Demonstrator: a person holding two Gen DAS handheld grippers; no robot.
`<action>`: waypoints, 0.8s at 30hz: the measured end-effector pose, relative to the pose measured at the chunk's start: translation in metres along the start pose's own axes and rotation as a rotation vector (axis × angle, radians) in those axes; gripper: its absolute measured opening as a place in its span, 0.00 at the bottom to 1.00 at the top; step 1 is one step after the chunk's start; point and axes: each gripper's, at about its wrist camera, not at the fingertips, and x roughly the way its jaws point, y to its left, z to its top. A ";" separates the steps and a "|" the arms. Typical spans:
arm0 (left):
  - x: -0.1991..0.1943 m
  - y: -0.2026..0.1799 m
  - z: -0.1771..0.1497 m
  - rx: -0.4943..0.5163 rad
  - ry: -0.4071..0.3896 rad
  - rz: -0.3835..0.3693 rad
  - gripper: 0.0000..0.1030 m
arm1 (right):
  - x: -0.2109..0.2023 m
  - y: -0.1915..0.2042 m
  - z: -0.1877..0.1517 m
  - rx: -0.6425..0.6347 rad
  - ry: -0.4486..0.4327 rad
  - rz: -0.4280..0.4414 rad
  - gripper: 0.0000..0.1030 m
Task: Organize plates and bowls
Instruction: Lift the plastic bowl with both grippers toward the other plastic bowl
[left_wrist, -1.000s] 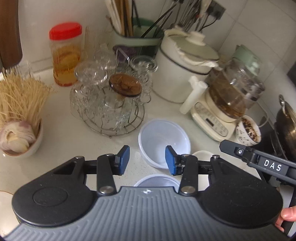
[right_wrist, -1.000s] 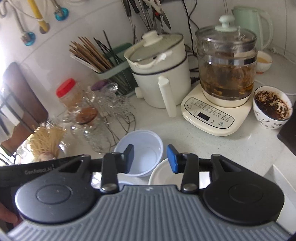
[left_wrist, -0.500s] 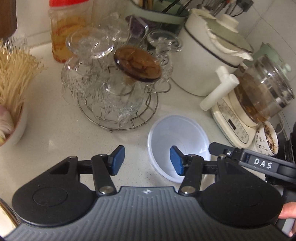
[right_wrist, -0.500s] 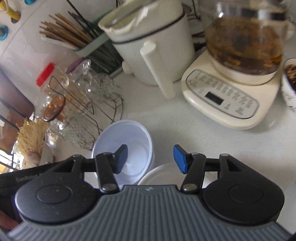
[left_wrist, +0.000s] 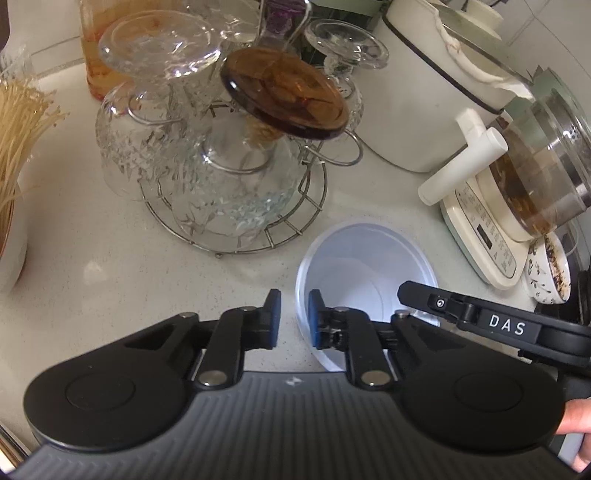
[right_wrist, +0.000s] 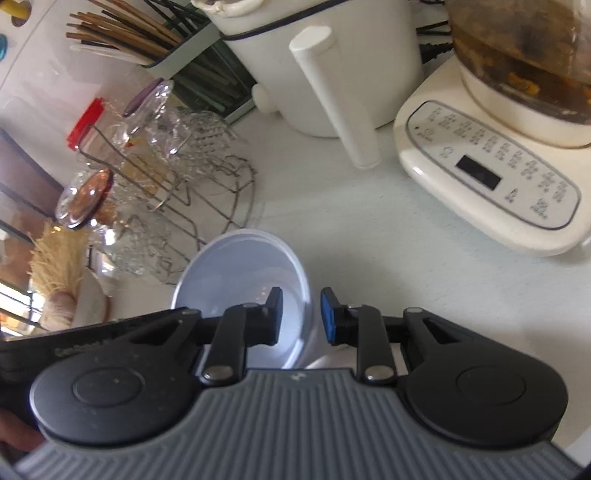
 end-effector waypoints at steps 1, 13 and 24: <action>0.000 0.000 0.000 -0.001 0.005 -0.006 0.15 | 0.001 0.000 0.000 0.002 0.004 0.008 0.19; -0.020 -0.019 0.002 0.050 -0.029 -0.015 0.14 | -0.024 0.004 -0.003 0.007 -0.040 0.013 0.18; -0.084 -0.031 0.004 0.065 -0.117 -0.062 0.14 | -0.080 0.024 -0.004 -0.005 -0.121 0.050 0.18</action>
